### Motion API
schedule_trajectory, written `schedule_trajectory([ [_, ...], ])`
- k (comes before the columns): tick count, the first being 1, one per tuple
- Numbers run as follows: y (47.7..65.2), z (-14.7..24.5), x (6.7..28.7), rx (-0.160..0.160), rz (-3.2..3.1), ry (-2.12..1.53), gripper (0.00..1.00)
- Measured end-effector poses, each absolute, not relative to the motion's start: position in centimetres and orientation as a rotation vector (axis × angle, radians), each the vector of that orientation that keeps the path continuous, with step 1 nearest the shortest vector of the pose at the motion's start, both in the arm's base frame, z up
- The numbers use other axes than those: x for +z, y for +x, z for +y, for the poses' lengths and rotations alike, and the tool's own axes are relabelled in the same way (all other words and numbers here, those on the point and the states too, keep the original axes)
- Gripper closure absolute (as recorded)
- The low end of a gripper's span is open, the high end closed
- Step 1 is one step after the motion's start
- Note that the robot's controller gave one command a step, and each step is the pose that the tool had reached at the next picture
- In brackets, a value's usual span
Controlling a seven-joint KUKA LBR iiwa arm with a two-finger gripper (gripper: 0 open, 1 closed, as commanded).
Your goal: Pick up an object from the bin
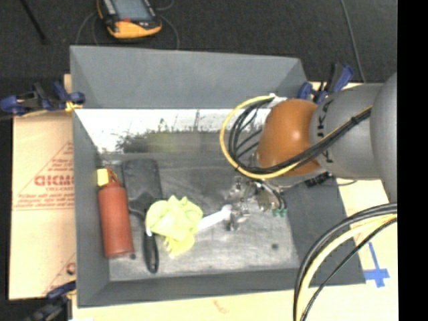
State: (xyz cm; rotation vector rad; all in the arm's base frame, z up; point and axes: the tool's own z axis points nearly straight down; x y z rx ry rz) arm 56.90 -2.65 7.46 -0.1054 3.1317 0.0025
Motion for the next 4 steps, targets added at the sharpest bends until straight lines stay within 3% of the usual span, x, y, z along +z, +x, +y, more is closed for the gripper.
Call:
schedule_trajectory([
  [1,56.9,-2.6,7.5,0.002,3.132,-0.106,1.00],
  [2,56.8,-2.9,10.2,0.000,3.137,-0.196,1.00],
  [3,54.6,-3.0,13.0,0.000,3.130,-0.182,1.00],
  [4,60.5,-3.3,20.2,-0.001,3.134,-0.175,1.00],
])
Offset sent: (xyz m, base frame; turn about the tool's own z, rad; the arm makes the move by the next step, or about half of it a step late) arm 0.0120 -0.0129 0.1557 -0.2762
